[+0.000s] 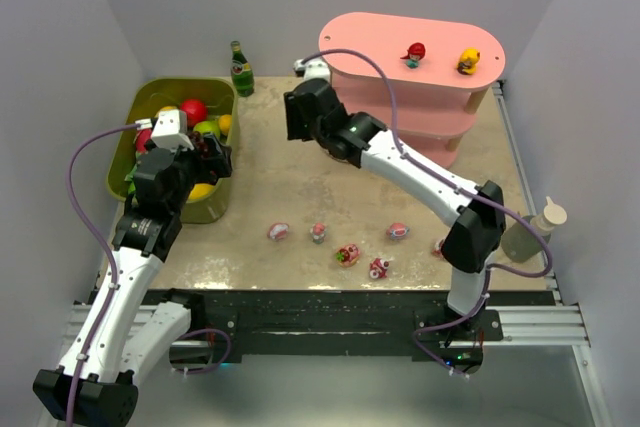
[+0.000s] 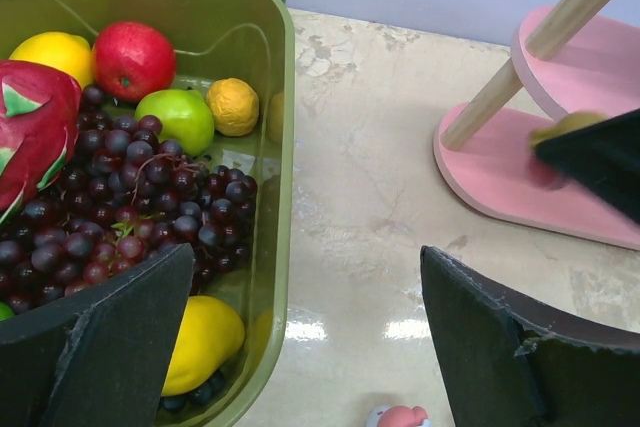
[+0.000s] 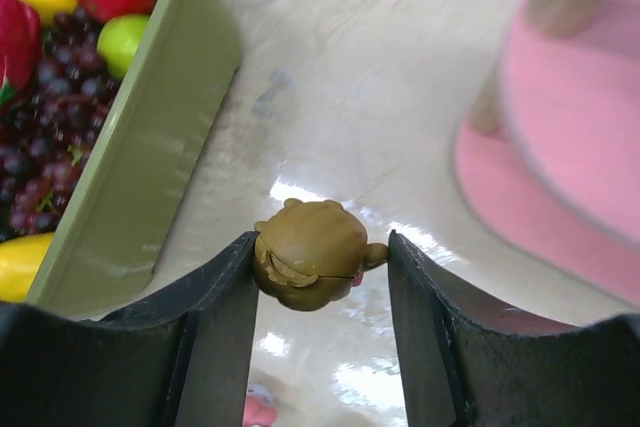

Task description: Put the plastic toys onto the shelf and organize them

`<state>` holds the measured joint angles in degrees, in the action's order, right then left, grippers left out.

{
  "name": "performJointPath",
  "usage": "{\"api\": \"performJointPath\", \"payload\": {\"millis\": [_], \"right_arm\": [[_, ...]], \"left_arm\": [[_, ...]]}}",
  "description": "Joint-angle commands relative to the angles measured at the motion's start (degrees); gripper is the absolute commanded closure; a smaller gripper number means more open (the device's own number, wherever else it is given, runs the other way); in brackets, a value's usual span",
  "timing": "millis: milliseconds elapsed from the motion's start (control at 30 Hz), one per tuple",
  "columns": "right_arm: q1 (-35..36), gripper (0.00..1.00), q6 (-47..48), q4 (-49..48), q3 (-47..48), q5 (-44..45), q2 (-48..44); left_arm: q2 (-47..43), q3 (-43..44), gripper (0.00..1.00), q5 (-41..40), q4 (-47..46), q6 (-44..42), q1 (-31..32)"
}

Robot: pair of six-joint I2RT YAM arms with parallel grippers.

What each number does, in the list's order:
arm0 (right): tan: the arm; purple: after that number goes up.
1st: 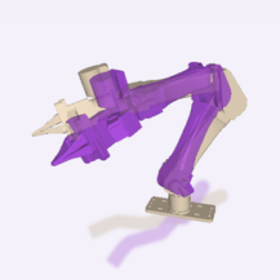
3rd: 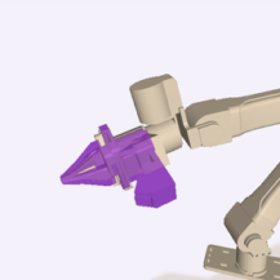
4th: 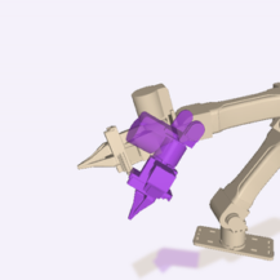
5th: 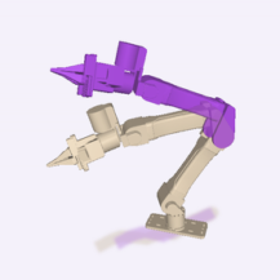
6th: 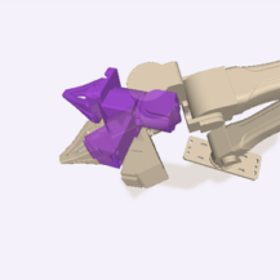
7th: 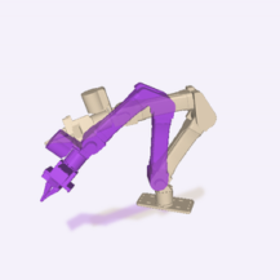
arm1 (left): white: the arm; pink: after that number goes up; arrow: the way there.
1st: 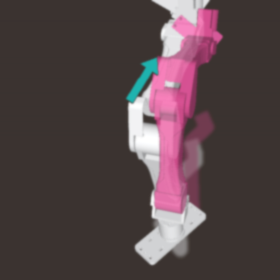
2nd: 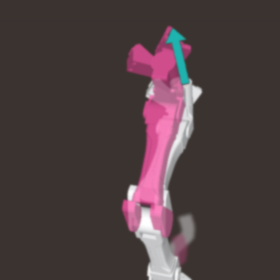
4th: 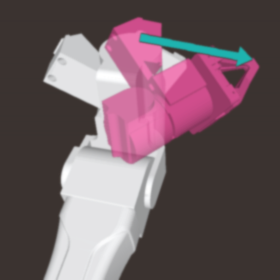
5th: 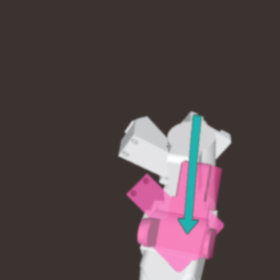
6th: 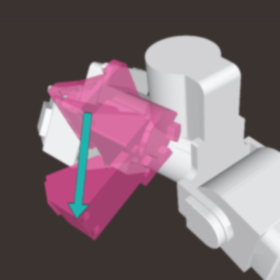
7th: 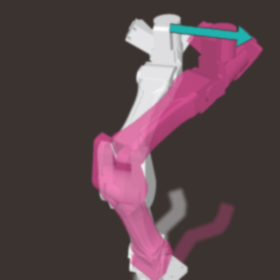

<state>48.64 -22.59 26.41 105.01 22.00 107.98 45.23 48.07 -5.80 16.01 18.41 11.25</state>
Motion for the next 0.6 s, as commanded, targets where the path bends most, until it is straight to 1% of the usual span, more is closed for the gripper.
{"api": "performJointPath", "payload": {"millis": [0, 133, 267, 567], "right_arm": [[-2.4, 0.85, 3.86, 5.31, 5.37, 3.4, -5.85], [-4.61, 0.84, 5.53, 6.89, 9.24, 4.19, -8.31], [-6.97, 0.84, 6.94, 8.83, 14.94, 4.72, -7.88], [-10.93, 0.82, 8.61, 9.8, 20.58, 4.19, -7.53]], "left_arm": [[-0.14, 0.09, 0.0, -0.09, -1.07, -0.57, -0.52], [0.12, 0.09, 0.0, 0.18, -1.16, -0.57, -0.52], [0.29, 0.09, 0.0, 0.35, -1.07, -0.48, -0.52], [0.38, 0.0, 0.0, 0.18, -1.07, -0.4, -0.52]]}}
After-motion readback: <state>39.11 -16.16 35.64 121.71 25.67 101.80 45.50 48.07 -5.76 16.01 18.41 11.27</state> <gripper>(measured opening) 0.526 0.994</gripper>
